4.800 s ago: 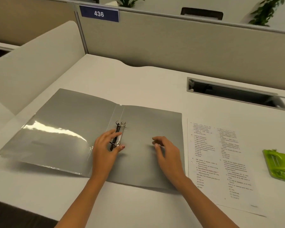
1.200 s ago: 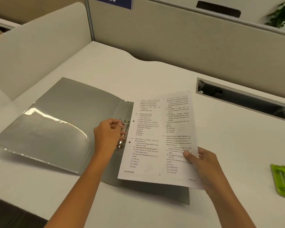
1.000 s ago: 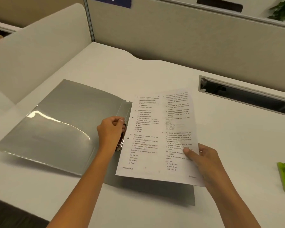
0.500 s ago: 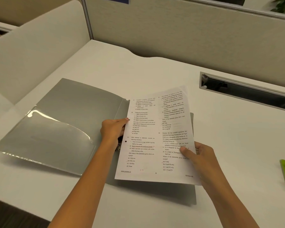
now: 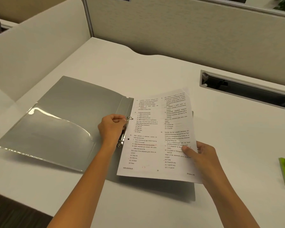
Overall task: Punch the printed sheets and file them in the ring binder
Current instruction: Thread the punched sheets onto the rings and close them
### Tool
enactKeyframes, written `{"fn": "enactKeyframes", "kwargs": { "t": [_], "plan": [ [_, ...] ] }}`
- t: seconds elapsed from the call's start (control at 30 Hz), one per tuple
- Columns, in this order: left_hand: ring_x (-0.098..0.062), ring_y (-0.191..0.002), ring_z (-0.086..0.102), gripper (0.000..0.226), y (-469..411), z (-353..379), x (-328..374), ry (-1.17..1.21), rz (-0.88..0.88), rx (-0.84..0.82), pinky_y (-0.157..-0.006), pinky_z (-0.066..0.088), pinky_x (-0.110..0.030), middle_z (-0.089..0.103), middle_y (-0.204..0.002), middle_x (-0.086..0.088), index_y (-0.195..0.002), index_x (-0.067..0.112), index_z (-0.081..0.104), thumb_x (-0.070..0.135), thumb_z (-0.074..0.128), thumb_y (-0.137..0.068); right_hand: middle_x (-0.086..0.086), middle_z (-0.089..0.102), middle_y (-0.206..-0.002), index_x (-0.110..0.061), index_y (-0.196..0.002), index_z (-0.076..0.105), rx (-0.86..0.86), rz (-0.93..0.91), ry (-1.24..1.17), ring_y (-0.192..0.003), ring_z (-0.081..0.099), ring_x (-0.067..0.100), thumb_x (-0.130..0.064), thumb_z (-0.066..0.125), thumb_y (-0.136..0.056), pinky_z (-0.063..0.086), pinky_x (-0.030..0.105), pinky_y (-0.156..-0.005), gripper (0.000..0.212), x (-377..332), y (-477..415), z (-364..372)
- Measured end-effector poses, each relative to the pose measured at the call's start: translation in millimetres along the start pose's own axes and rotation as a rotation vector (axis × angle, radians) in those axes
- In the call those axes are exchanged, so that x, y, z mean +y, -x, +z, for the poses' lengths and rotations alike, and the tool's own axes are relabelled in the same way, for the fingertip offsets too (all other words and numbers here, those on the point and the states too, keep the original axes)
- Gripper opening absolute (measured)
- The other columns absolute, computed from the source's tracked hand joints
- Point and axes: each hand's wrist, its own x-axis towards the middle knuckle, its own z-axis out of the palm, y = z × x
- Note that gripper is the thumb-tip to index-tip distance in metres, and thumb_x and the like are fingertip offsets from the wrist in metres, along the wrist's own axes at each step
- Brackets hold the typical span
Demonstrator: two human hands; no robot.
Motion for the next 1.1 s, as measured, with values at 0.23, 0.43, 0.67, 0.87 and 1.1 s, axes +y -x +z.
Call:
{"fn": "enactKeyframes", "kwargs": {
  "t": [0.23, 0.43, 0.67, 0.87, 1.1],
  "plan": [
    [-0.012, -0.066, 0.057, 0.006, 30, -22, -10, -0.061, 0.060, 0.055, -0.057, 0.043, -0.018, 0.061, -0.075, 0.004, -0.090, 0.017, 0.064, 0.023, 0.064, -0.089, -0.001, 0.077, -0.094, -0.018, -0.106, 0.070, 0.001, 0.026, -0.067, -0.078, 0.074, 0.023, -0.017, 0.067, -0.088, 0.060, 0.042, -0.076, 0.019, 6, 4, 1],
    [-0.020, -0.075, 0.068, 0.018, 47, -33, -36, 0.076, -0.158, -0.087, -0.067, 0.056, -0.032, 0.071, -0.081, -0.001, -0.093, 0.017, 0.065, 0.034, 0.063, -0.090, -0.001, 0.077, -0.094, -0.017, -0.104, 0.071, -0.009, 0.050, -0.117, -0.079, 0.075, 0.023, -0.016, 0.068, -0.087, 0.060, 0.045, -0.078, 0.017, 6, 8, 4],
    [-0.021, -0.075, 0.070, 0.013, 55, -31, -29, 0.024, -0.163, -0.105, -0.061, 0.053, -0.031, 0.075, -0.083, 0.003, -0.088, 0.023, 0.073, 0.035, 0.070, -0.084, -0.003, 0.077, -0.091, -0.015, -0.101, 0.071, -0.038, 0.051, -0.179, -0.077, 0.075, 0.019, -0.009, 0.067, -0.087, 0.059, 0.037, -0.073, 0.015, 1, 16, 9],
    [-0.025, -0.076, 0.072, 0.009, 49, -36, -30, 0.050, -0.195, -0.106, -0.070, 0.060, -0.040, 0.076, -0.085, -0.001, -0.089, 0.021, 0.073, 0.028, 0.070, -0.085, -0.005, 0.077, -0.089, -0.015, -0.099, 0.070, -0.068, 0.038, -0.190, -0.077, 0.075, 0.017, -0.010, 0.068, -0.087, 0.058, 0.034, -0.073, 0.014, -3, 23, 9],
    [-0.030, -0.081, 0.073, 0.022, 43, -45, -32, 0.235, -0.416, -0.236, -0.075, 0.059, -0.044, 0.077, -0.089, -0.011, -0.100, 0.006, 0.070, 0.022, 0.071, -0.084, -0.004, 0.077, -0.095, -0.018, -0.104, 0.069, -0.135, 0.013, -0.201, -0.082, 0.075, 0.016, -0.010, 0.066, -0.088, 0.058, 0.032, -0.074, 0.018, -9, 32, 10]
  ]
}}
